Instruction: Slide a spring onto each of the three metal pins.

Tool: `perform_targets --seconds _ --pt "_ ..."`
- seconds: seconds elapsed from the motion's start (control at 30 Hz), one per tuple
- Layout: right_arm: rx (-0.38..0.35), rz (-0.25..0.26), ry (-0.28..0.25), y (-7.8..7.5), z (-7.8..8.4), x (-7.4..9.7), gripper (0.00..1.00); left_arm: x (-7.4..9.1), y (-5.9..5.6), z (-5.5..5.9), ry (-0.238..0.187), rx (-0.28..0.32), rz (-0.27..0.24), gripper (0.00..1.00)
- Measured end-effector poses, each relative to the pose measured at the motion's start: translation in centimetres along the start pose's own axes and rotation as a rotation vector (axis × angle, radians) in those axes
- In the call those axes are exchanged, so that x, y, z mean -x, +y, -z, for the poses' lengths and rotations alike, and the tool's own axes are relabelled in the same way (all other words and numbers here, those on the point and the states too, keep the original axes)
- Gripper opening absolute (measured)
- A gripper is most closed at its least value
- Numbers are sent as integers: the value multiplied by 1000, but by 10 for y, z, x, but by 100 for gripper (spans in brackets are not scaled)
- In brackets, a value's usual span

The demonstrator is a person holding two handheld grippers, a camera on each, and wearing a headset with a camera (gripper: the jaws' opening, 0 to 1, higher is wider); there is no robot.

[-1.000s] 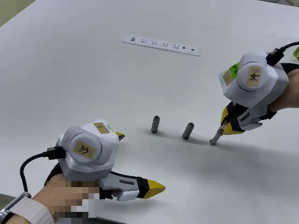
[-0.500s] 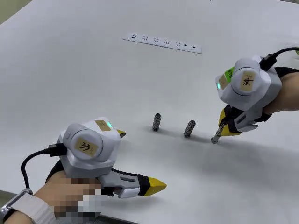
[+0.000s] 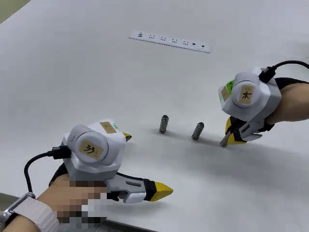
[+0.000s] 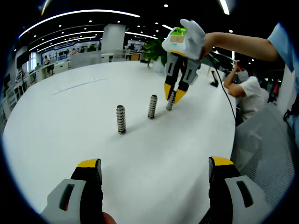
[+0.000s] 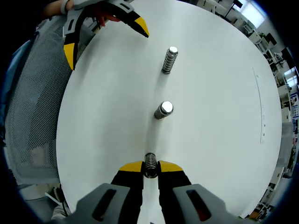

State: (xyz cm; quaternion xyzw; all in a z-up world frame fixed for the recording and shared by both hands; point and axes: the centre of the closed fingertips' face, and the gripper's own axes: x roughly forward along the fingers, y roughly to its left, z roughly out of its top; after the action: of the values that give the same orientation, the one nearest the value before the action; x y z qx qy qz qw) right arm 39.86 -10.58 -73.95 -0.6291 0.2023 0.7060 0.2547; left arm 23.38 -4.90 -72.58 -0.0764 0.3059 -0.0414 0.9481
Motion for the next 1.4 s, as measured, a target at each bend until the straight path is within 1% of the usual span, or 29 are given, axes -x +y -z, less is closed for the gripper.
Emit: perform_targets --seconds 0.7,0.83,0.9,1.0,1.1,1.17,1.3,1.33,1.4 --pt "-18 -8 -11 3 -2 -3 13 0 -1 0 2 -3 5 97" --pt "-19 -4 -22 3 -2 -2 24 0 -1 0 1 -3 5 97" --pt "-23 -7 -25 4 -1 -2 25 0 -1 0 -1 -4 5 97" --pt "-35 -9 -43 6 0 -1 31 0 -2 -1 -3 -5 4 97" --pt "-52 -9 -71 8 -1 0 41 1 -2 -2 -4 -6 1 97" --pt "-62 -8 -85 9 -1 0 49 1 -2 -2 -5 -6 0 97" --pt "-94 2 -133 15 -3 0 66 1 -2 -3 -5 -8 -2 97" --pt "-105 11 -149 13 -6 2 71 1 -2 -3 -6 -9 -3 98" --pt "-114 21 -167 13 -6 2 78 1 -1 -2 -7 -9 -4 98"
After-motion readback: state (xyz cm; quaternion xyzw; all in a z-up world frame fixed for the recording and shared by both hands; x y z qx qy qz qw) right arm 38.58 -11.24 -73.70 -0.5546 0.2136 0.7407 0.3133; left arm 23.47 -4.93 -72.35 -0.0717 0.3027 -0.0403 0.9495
